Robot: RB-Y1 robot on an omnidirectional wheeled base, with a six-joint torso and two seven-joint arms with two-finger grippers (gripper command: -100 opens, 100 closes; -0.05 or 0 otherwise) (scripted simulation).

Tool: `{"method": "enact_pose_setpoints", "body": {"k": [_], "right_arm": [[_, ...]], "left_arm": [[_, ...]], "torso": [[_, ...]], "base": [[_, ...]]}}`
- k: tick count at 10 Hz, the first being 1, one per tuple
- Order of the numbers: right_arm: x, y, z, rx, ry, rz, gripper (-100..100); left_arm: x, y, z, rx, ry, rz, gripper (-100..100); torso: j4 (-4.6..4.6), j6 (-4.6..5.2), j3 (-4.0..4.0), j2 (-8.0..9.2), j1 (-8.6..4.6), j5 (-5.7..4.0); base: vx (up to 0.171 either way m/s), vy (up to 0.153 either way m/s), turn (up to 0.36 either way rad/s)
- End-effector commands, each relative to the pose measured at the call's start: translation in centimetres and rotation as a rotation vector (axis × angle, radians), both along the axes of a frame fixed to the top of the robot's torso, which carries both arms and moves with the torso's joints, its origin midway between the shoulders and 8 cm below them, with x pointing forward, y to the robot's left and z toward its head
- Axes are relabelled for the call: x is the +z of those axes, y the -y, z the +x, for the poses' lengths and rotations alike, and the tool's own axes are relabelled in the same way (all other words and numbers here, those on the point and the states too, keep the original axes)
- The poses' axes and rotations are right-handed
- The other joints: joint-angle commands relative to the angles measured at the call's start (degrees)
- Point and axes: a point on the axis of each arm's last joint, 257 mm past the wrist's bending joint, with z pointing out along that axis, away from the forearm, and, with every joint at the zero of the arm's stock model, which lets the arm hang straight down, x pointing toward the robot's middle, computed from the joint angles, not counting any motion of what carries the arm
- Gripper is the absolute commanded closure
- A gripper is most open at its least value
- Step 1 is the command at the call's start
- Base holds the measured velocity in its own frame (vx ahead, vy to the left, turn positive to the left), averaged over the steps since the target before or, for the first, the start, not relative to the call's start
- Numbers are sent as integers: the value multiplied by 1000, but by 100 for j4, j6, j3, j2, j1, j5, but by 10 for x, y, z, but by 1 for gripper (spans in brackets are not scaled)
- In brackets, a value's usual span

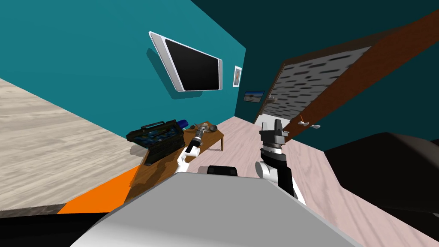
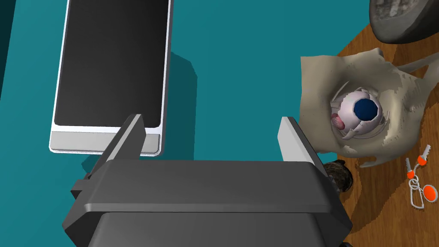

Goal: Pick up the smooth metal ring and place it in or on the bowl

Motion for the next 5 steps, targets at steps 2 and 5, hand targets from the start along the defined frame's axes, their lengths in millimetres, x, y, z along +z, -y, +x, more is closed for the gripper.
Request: {"method": "enact_pose_setpoints", "body": {"k": [2,5], "right_arm": [[0,0,0,0,0,0,0],[0,0,0,0,0,0,0]], "left_arm": [[-43,0,9,2,-115,19,-100],[-67,0,14,3,-184,32,-100]], "torso": [[0,-2,0,1,0,0],[0,-1,2,3,-4,-1]], "base": [[-4,18,-26],[-6,13,-28]]}}
